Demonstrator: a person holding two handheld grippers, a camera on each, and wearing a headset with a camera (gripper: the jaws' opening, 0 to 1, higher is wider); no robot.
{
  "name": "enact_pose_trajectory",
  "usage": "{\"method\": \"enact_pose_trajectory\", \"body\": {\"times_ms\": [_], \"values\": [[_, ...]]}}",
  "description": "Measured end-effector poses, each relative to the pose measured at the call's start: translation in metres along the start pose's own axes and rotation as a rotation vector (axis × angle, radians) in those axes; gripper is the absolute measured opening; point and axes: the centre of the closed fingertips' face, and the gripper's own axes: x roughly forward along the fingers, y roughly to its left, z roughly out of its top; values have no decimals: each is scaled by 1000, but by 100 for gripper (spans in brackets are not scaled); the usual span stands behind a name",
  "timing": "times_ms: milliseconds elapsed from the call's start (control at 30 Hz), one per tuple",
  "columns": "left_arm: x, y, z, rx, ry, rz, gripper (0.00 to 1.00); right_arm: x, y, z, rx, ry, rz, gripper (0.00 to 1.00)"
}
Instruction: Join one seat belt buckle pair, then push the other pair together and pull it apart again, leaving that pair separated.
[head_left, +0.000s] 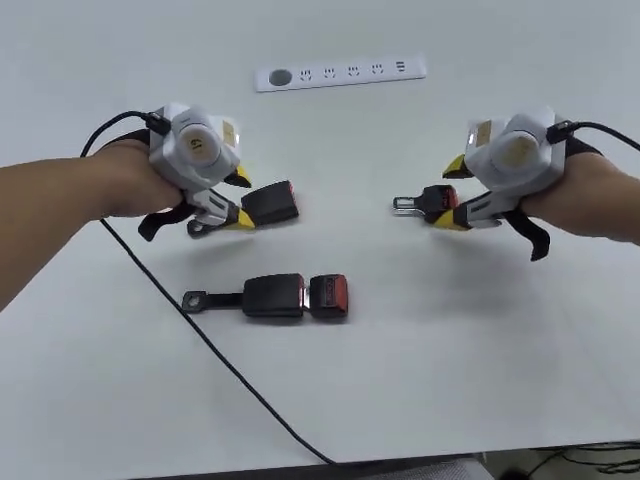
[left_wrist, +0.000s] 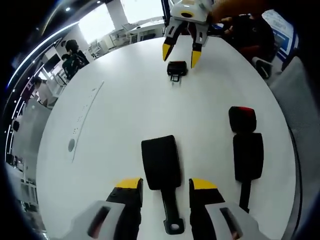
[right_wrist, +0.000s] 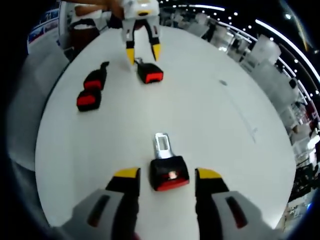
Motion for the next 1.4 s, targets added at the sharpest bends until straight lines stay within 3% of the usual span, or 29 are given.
{"method": "enact_pose_trajectory", "body": {"times_ms": [33, 233, 400, 500, 567, 667, 700, 867, 933, 1000, 1167, 1233, 1333, 1400], "values": [[-5, 1, -2, -10, 1, 34, 42, -3, 4, 1, 24, -6, -4, 45], [-36, -19, -8, -56, -36, 84, 44, -23, 28, 8, 77, -46, -19, 48], [-64, -46, -15, -91, -51, 129, 49, -44, 48, 16, 113, -89, -42, 53], [-76, -57, -17, -145, -71, 166, 53, -53, 59, 19, 125, -106, -49, 55], [-86, -69, -19, -169, -83, 190, 58, -63, 69, 19, 124, -118, -63, 57], [-94, -81, -24, -197, -83, 221, 64, -72, 77, 18, 132, -129, -88, 64], [-97, -90, -29, -213, -77, 226, 66, -76, 83, 14, 138, -122, -99, 67], [-110, -109, -41, -255, -80, 259, 75, -88, 103, 3, 155, -113, -88, 67], [-120, -111, -46, -312, -99, 311, 82, -92, 105, -2, 170, -112, -94, 69], [-126, -121, -47, -395, -142, 311, 83, -95, 111, -4, 194, -115, -93, 70], [-137, -143, -62, -445, -153, 332, 90, -103, 123, 2, 219, -147, -97, 76], [-139, -150, -67, -503, -169, 334, 96, -103, 122, 2, 225, -162, -108, 83], [-143, -153, -73, -531, -185, 355, 100, -104, 114, 6, 268, -190, -179, 100], [-146, -153, -75, -541, -192, 372, 100, -104, 117, 7, 271, -198, -166, 100]]}}
